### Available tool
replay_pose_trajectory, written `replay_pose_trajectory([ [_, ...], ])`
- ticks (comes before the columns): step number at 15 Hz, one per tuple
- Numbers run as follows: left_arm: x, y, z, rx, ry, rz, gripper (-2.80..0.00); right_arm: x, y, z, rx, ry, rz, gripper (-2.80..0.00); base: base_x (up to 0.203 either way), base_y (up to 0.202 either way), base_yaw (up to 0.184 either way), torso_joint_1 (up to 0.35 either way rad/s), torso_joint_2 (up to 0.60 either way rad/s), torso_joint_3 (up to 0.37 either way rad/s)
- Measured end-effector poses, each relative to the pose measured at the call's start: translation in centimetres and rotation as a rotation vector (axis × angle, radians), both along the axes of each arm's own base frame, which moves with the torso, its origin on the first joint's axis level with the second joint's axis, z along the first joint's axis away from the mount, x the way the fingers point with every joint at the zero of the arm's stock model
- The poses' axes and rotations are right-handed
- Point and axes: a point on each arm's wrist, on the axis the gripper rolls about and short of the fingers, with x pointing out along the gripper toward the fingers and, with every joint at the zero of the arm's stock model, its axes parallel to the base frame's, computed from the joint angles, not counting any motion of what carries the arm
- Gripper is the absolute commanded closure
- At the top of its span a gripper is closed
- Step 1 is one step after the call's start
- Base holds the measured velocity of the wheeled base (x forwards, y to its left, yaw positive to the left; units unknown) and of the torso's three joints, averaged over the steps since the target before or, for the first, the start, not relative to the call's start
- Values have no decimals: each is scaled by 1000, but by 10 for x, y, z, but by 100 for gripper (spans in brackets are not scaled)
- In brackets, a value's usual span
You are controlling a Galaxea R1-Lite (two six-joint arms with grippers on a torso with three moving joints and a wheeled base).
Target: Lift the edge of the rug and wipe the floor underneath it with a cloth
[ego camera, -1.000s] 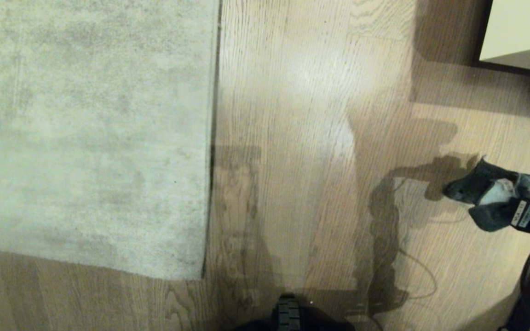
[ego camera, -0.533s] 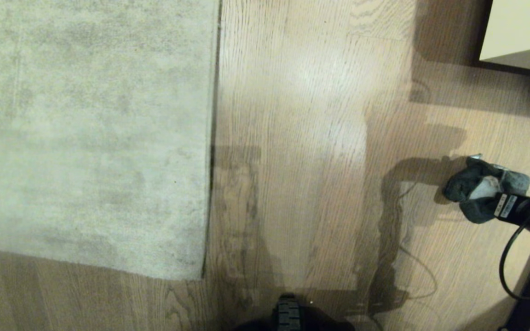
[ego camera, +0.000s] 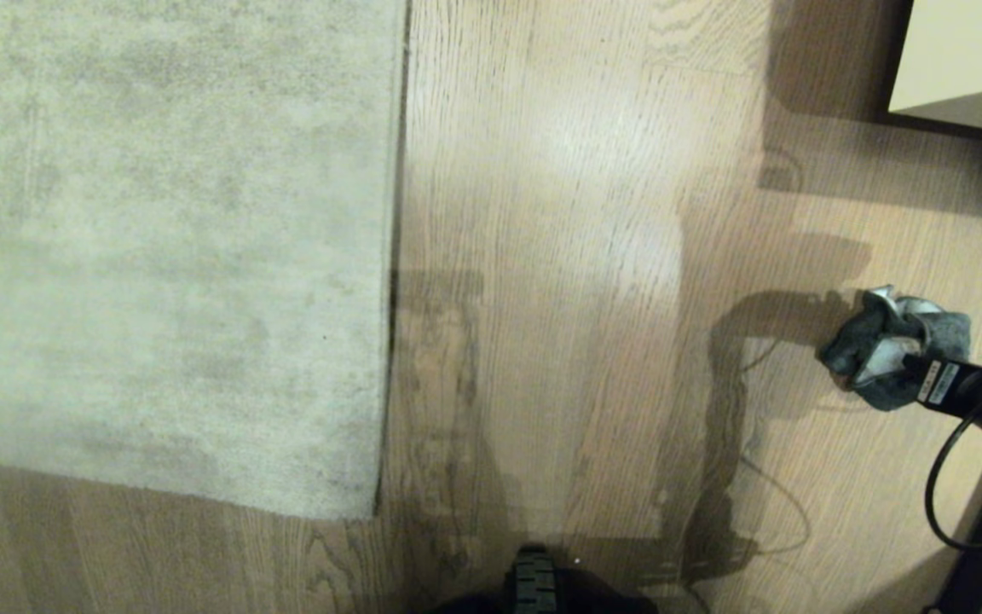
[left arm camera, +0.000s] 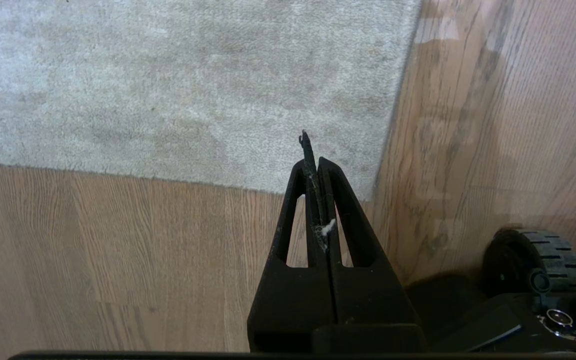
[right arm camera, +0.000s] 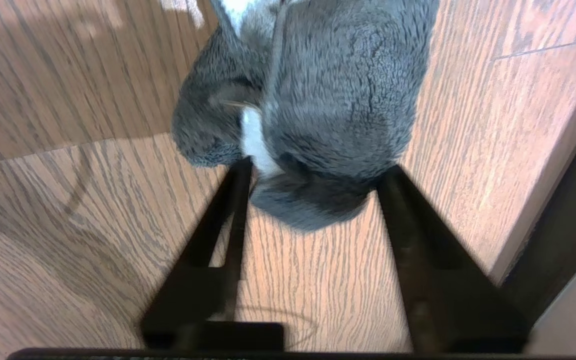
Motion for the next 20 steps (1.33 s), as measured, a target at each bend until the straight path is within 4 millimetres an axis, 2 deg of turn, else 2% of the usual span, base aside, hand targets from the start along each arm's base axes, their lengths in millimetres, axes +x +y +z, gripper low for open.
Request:
replay_pose_trajectory([
  [3,0,0,0,0,0,0,0,-6,1,5,-11,-15,0,-280,0,0,0,0,0,0],
  [6,0,0,0,0,0,0,0,-21,5,12,-43,-28,7,-280,0,0,0,0,0,0],
  [10,0,0,0,0,0,0,0,-60,16,14,-88,-41,20,-280,0,0,0,0,0,0],
  [15,0,0,0,0,-1,0,0,-120,32,-2,-138,-31,33,-280,0,0,0,0,0,0],
  [16,0,0,0,0,0,0,0,-128,34,-3,-159,-37,35,0,0,0,0,0,0,0],
  [20,0,0,0,0,0,0,0,-141,38,1,-195,-95,34,0,0,0,0,0,0,0],
])
